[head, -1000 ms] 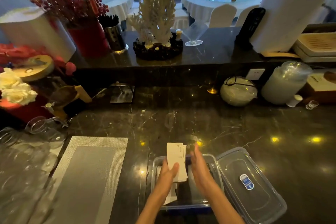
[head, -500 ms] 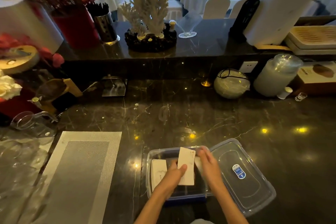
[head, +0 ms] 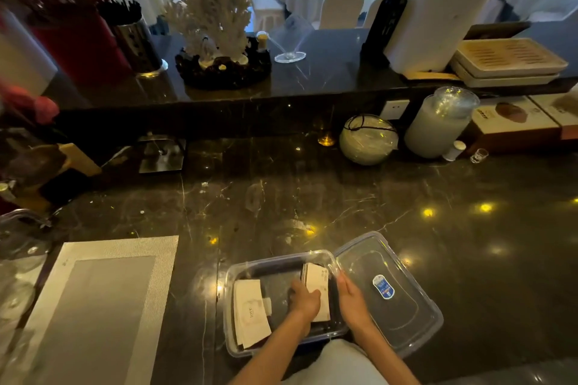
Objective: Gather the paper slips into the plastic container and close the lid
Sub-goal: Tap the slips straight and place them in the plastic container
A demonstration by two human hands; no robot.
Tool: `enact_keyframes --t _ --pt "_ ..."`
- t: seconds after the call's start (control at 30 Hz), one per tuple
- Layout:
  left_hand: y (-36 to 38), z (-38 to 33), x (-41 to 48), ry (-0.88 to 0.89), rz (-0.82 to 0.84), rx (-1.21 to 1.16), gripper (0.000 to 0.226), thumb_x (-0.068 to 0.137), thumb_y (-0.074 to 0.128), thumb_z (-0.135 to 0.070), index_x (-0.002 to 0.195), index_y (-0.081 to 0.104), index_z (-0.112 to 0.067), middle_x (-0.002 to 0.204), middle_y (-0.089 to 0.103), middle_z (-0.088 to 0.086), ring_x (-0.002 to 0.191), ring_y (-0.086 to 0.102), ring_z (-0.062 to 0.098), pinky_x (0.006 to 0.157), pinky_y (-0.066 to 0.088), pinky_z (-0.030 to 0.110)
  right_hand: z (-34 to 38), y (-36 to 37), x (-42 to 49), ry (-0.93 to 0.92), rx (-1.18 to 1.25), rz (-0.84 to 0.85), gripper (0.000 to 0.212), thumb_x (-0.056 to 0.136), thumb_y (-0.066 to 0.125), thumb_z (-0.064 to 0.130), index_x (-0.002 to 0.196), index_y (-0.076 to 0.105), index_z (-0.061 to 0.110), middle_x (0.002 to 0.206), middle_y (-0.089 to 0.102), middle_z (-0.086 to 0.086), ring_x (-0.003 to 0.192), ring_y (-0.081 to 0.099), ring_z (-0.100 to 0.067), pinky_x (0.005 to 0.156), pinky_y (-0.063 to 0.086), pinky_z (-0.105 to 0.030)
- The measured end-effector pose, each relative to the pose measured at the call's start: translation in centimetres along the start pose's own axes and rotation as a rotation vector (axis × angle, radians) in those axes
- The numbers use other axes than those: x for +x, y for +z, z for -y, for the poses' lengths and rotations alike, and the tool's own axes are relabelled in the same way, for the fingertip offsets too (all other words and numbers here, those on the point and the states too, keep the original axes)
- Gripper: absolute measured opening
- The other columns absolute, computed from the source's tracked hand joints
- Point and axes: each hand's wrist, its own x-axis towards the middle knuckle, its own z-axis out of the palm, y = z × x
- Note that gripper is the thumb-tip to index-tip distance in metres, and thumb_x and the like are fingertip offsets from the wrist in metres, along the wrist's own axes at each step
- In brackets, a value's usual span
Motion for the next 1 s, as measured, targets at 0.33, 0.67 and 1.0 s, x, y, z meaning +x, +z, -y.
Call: enact_keyframes --t 0.33,0.67,1.0 --pt "1.7 0.1 -1.1 0.069 -0.130 0.290 0.051 0.096 0.056 -0.032 0.140 0.038 -0.015 0.150 0.025 0.014 0.140 0.023 0.033 0.114 0.031 0.042 -1.0 0.5 0.1 -0.076 0.012 -0.061 0.039 0.107 0.032 0.022 0.137 0.053 0.012 0.128 0.061 -0.006 0.114 0.054 -0.011 0.095 0.039 -0.023" --pt "1.3 0.3 -1.0 0.103 -0.114 0.292 0.054 0.094 0.059 -0.031 0.142 0.042 -0.012 0.150 0.035 0.014 0.140 0.031 0.032 0.117 0.029 0.042 -1.4 0.7 0.1 -0.138 -0.002 -0.075 0.040 0.107 0.030 0.021 0.140 0.051 0.012 0.132 0.059 -0.006 0.124 0.053 -0.016 0.100 0.039 -0.024" --pt "0.1 0.3 -1.4 0.118 -0.013 0.042 0.032 0.089 0.053 -0.017 0.119 0.063 -0.023 0.125 0.060 0.008 0.107 0.059 0.022 0.097 0.054 0.042 -1.4 0.9 0.0 -0.156 -0.019 -0.088 0.040 0.107 0.029 0.021 0.138 0.051 0.010 0.133 0.060 -0.010 0.123 0.057 -0.022 0.100 0.043 -0.028"
